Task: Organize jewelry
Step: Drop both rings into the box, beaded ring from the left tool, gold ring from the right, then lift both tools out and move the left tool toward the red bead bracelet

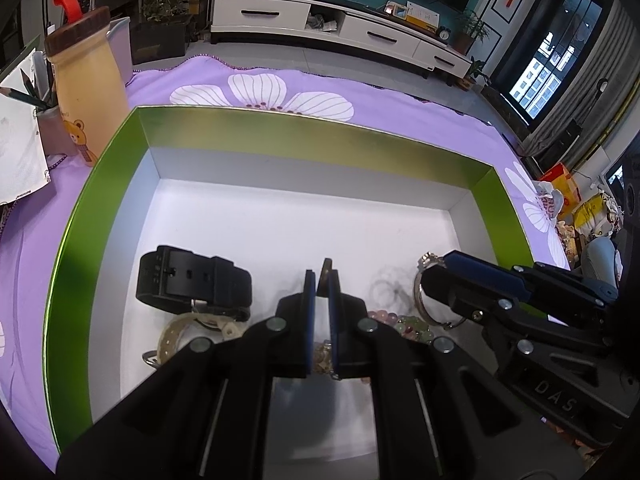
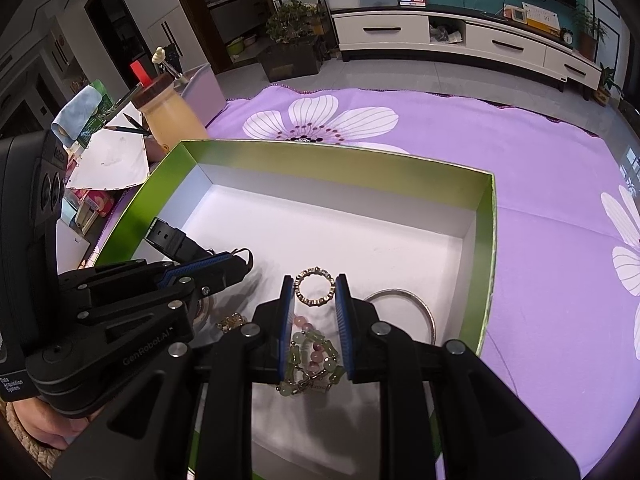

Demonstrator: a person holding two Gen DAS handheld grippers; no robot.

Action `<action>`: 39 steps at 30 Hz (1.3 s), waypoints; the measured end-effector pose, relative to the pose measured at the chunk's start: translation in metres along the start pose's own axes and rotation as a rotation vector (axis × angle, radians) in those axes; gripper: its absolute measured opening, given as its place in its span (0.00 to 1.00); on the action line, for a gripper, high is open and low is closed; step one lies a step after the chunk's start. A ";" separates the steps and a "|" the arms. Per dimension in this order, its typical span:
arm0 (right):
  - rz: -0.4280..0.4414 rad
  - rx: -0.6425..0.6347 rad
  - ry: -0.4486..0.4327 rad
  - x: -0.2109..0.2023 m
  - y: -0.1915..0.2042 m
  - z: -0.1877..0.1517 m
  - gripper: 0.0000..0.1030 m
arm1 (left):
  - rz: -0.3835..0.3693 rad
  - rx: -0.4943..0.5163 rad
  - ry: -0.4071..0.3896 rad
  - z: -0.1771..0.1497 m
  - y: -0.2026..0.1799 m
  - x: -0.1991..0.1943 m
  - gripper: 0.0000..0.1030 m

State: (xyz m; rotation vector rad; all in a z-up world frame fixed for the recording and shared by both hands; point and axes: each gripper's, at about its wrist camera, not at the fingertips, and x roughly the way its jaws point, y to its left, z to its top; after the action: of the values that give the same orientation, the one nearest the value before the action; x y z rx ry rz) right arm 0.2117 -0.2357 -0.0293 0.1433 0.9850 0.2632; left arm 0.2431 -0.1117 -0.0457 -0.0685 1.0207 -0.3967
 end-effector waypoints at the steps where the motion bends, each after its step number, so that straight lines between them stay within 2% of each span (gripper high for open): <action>1: 0.000 0.000 0.000 0.000 0.000 0.000 0.20 | 0.001 0.000 0.000 0.000 0.000 0.000 0.05; 24: -0.014 -0.009 0.008 0.001 0.001 0.000 0.21 | 0.014 -0.006 0.003 -0.002 0.003 -0.001 0.07; 28: -0.018 -0.014 0.002 -0.002 0.002 0.000 0.22 | 0.013 -0.008 -0.001 -0.001 0.003 -0.003 0.22; 30: -0.020 -0.017 -0.002 -0.004 0.002 -0.001 0.22 | 0.017 -0.007 -0.003 -0.002 0.002 -0.004 0.24; 32: -0.018 -0.017 -0.006 -0.007 0.003 -0.001 0.22 | 0.015 -0.010 -0.006 -0.002 0.002 -0.006 0.31; 35: -0.023 -0.017 -0.019 -0.014 0.003 -0.002 0.36 | 0.009 -0.009 -0.017 -0.003 -0.001 -0.012 0.44; 37: -0.029 -0.020 -0.034 -0.021 0.004 -0.004 0.37 | 0.009 -0.005 -0.027 -0.003 -0.002 -0.018 0.48; 39: -0.034 -0.023 -0.043 -0.029 0.004 -0.006 0.45 | 0.007 -0.007 -0.036 -0.005 -0.004 -0.025 0.50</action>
State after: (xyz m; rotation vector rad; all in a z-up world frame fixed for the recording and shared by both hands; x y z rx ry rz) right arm 0.1908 -0.2402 -0.0090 0.1109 0.9409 0.2392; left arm 0.2261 -0.1057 -0.0274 -0.0779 0.9865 -0.3844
